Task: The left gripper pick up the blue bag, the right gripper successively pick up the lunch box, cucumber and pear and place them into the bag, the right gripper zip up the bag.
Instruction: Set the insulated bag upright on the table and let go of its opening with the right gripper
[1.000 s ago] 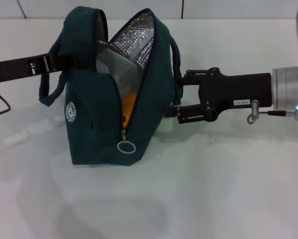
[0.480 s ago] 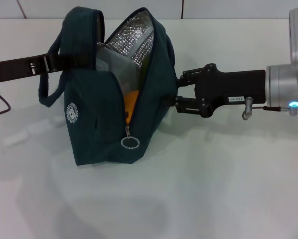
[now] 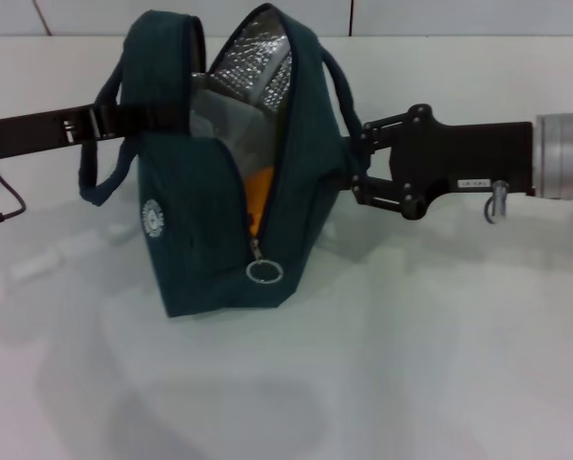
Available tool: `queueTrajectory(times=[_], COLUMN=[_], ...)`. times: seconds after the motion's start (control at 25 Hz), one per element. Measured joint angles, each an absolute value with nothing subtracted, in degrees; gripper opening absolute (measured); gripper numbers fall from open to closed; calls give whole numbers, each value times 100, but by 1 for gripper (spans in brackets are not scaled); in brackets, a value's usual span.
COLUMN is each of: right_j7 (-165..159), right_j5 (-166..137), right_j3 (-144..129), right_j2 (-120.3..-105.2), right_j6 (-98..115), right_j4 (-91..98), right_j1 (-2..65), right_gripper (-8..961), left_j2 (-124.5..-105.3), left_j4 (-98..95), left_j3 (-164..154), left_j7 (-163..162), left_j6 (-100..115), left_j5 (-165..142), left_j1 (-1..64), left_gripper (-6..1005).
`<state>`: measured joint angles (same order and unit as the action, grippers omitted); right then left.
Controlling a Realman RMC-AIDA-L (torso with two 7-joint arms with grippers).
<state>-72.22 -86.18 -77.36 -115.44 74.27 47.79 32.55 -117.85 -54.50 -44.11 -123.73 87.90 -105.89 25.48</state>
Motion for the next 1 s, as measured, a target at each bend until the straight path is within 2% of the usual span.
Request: queueTrajectory(times=[0.28, 0.56, 1.0], right_j7=[-7258, -7254, -7230], right_j5=[-8973, -9135, -9440], right_j3=[-7683, -7287, -6205], right_j2=[-11482, -11340, -11403], right_j6=[7480, 7861, 9090], right_j4=[5777, 6543, 6608], right_j1=[2733, 2134, 1972], right_gripper=[292, 248, 157], left_j2=[-11908, -11957, -11980], left_j4=[-5449, -5133, -4722], left_j3=[-4642, -5144, -5464], left_j7=[-12316, -12302, -12182], left_j6=[8842, 8803, 8444], left_j5=[-10584, -10532, -10521], left_j1=[2696, 3064, 3362], left_gripper=[39, 39, 39])
